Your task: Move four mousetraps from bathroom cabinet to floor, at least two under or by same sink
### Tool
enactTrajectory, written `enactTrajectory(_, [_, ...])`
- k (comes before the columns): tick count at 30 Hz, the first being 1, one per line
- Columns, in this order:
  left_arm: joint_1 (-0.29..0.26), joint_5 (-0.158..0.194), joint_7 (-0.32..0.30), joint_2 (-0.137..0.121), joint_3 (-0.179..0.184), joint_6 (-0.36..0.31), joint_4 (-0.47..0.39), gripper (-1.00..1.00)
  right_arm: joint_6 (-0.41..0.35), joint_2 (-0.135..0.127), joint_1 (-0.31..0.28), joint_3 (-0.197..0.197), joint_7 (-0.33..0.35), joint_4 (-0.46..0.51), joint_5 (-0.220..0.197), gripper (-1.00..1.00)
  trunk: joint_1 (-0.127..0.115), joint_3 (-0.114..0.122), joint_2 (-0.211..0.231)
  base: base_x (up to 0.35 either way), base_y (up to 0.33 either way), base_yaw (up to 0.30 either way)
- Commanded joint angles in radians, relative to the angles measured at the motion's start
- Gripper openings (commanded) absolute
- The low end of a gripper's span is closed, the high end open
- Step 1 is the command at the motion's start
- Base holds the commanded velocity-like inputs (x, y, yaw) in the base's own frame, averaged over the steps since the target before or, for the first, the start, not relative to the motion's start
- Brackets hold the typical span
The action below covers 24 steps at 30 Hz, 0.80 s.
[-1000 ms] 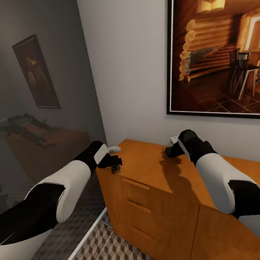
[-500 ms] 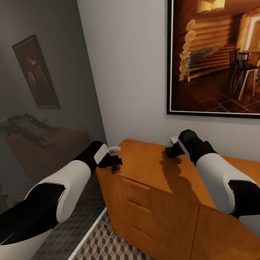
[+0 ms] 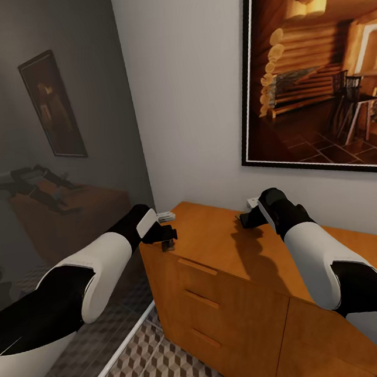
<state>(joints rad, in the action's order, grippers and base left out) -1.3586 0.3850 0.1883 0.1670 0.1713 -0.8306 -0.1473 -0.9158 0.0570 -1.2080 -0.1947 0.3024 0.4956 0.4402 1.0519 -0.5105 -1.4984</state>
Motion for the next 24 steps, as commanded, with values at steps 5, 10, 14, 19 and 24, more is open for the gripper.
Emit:
enactTrajectory(5, [0.000,0.011,0.006,0.000,0.007,-0.004,-0.001,1.00,-0.003,0.001,-0.001,-0.008,0.006,0.001,0.009,-1.00,0.000,-0.001,-0.001,0.000,0.000,0.000])
enactTrajectory(10, [0.000,0.011,0.006,0.000,0.007,-0.004,-0.002,1.00,-0.003,0.001,-0.001,-0.008,0.006,0.001,0.009,-1.00,0.000,-0.001,-0.001,0.000,0.000,0.000])
enactTrajectory(14, [0.000,0.011,0.006,0.000,0.007,-0.004,-0.003,1.00,-0.003,0.001,-0.001,-0.008,0.006,0.001,0.009,-1.00,0.000,-0.001,-0.001,0.000,0.000,0.000])
enactTrajectory(19, [0.000,0.011,0.006,0.000,0.007,-0.004,-0.003,1.00,-0.003,0.001,-0.001,-0.008,0.006,0.001,0.009,-1.00,0.000,-0.001,-0.001,0.000,0.000,0.000])
enactTrajectory(24, [0.000,0.011,0.006,0.000,0.007,-0.004,-0.003,1.00,-0.003,0.001,-0.001,-0.008,0.006,0.001,0.009,-1.00,0.000,-0.001,-0.001,0.000,0.000,0.000])
